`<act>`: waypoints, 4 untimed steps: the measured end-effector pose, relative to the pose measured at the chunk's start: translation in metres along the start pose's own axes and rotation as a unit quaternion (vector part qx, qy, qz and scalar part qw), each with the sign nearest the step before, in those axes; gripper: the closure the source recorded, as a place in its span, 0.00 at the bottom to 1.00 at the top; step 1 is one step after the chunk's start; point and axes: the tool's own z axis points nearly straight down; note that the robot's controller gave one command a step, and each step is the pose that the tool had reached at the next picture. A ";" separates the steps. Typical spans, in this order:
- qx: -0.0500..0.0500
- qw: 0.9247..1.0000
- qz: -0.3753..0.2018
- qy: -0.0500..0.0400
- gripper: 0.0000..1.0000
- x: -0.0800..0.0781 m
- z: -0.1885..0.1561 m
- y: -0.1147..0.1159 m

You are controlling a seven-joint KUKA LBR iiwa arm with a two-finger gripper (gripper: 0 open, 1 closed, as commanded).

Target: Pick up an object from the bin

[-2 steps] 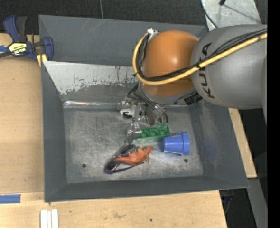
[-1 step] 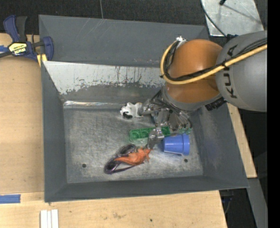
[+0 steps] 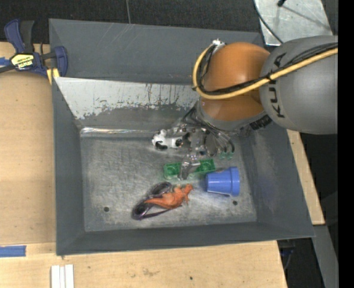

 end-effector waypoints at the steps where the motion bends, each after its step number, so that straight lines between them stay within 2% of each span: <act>1: 0.000 0.999 -0.037 -0.005 0.00 -0.004 0.054 -0.021; 2: -0.001 0.999 -0.042 -0.006 1.00 -0.004 0.057 -0.021; 4: -0.001 0.999 -0.042 -0.004 1.00 -0.004 0.056 -0.021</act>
Offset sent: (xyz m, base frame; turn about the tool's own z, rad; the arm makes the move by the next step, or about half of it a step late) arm 0.0124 -0.0372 -0.0745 -0.1094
